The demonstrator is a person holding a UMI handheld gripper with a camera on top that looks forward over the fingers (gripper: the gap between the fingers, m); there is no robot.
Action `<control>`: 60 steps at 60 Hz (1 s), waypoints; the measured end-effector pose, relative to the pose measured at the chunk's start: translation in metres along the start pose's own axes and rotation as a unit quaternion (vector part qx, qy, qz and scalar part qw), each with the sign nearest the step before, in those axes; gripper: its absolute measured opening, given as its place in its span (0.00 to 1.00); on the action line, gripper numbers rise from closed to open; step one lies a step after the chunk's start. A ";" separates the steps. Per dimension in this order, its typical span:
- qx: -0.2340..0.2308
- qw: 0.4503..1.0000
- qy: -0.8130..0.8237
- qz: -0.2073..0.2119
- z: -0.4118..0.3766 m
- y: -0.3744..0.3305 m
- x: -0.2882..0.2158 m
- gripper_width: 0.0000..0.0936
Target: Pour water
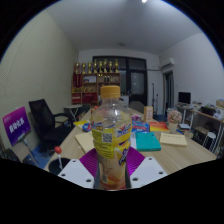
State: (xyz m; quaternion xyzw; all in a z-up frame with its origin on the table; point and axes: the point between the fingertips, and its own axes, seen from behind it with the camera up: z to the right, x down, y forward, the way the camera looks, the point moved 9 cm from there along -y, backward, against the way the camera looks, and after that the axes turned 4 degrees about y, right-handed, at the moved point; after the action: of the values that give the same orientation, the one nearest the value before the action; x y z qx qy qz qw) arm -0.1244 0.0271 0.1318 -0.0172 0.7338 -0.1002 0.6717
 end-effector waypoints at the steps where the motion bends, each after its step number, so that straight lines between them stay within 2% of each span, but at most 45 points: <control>1: -0.001 1.000 -0.005 -0.001 0.002 -0.009 0.007 0.38; 6: 0.011 1.000 -0.018 -0.004 -0.002 0.003 0.048 0.38; 8: 0.004 1.000 -0.022 -0.008 0.011 0.002 0.041 0.38; 10: 0.004 1.000 -0.015 0.013 0.018 0.001 0.037 0.38; 14: 0.005 1.000 0.003 0.013 0.006 0.016 0.047 0.38; 20: -0.005 1.000 0.007 0.017 0.018 0.001 0.045 0.38; 23: -0.006 1.000 0.007 0.017 0.017 0.009 0.043 0.41; 29: -0.009 1.000 0.012 -0.009 0.019 -0.002 0.041 0.56; 33: -0.013 0.997 0.027 -0.065 0.020 -0.008 0.047 0.76; 36: -0.026 0.995 0.042 -0.083 0.017 -0.022 0.045 0.91; 40: -0.026 0.994 0.047 -0.091 0.014 -0.049 0.033 0.89; 53: 0.000 0.991 0.057 -0.119 -0.002 -0.193 -0.033 0.89; 60: 0.020 0.991 0.058 -0.119 -0.003 -0.254 -0.062 0.89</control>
State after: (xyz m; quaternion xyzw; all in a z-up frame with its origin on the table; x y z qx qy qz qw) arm -0.1490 -0.2118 0.2362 -0.0849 0.7622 -0.1945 0.6115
